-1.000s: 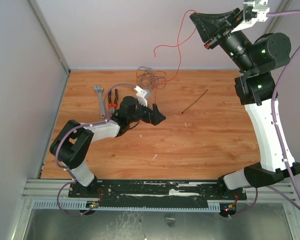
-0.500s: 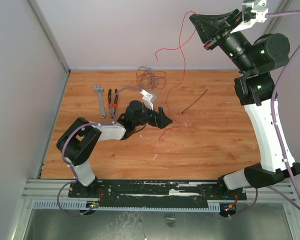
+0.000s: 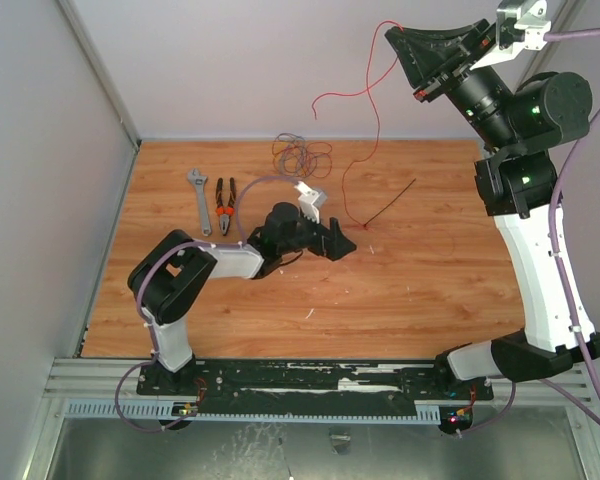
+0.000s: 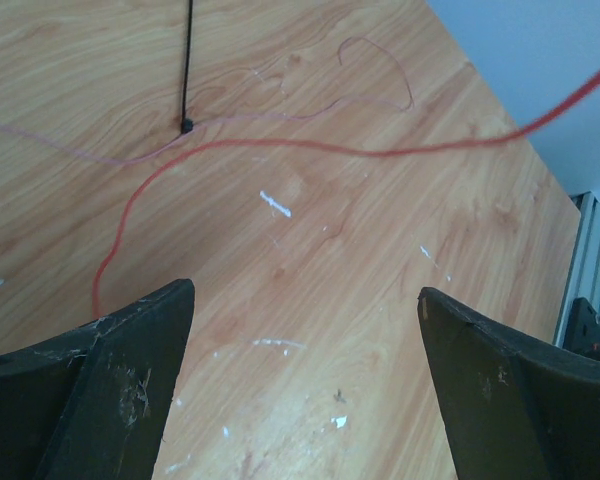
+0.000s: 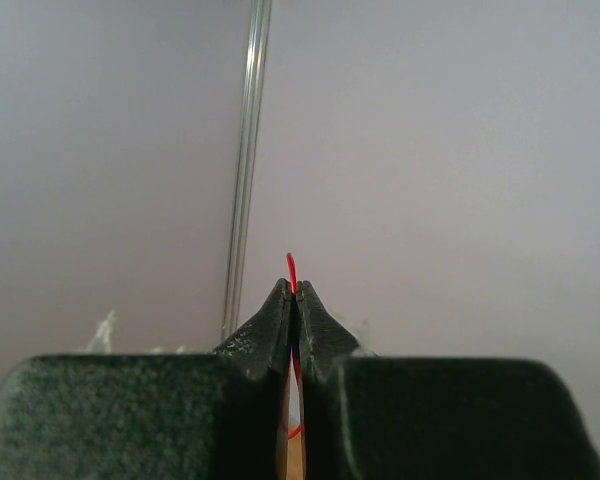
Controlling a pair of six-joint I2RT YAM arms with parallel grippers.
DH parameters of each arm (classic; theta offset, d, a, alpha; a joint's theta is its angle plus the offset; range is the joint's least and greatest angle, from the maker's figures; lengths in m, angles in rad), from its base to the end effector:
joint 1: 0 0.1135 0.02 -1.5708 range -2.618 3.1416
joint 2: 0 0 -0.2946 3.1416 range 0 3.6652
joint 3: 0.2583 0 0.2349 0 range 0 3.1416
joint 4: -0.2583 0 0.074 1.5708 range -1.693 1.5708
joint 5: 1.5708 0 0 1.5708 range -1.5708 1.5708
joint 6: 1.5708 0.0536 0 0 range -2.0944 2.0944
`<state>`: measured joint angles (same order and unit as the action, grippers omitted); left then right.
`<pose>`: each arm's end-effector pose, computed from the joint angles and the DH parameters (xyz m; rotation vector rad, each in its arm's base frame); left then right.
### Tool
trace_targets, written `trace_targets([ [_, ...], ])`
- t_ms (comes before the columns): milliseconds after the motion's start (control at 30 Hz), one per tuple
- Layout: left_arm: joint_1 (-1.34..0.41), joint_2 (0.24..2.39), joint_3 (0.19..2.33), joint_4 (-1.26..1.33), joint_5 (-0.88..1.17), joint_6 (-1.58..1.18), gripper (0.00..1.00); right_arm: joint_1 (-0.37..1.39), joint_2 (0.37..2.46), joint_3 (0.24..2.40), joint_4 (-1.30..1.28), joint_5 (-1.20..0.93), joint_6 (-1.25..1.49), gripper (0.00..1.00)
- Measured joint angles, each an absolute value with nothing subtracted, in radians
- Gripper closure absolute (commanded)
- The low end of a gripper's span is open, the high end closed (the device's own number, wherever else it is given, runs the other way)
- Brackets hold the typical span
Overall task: Zip-tie the wires
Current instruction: Place the cable at the center of the board.
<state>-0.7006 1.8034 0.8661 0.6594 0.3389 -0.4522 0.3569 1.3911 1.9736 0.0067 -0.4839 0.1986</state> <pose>0.2870 -0.2654 0.2185 0.4960 1.9215 -1.0918 0.2021 0.1020 0.6459 -0.5309 0.9453 0.7386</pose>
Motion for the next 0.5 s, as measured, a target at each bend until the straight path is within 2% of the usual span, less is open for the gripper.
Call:
trace_targets([
  [267, -0.725, 1.899, 1.039, 0.644, 0.303, -0.418, 0.02, 0.357, 1.391, 1.973, 0.006, -0.484, 0.198, 1.0],
  [300, -0.726, 1.908, 1.06, 0.644, 0.3, -0.412, 0.06, 0.357, 1.391, 1.973, 0.006, -0.484, 0.198, 1.0],
  [400, -0.735, 1.935, 1.099, 0.648, 0.296, -0.402, 0.27, 0.357, 1.391, 1.973, 0.006, -0.483, 0.197, 1.0],
  [500, -0.744, 1.959, 1.099, 0.648, 0.295, -0.396, 0.38, 0.357, 1.39, 1.973, 0.004, -0.48, 0.187, 1.0],
])
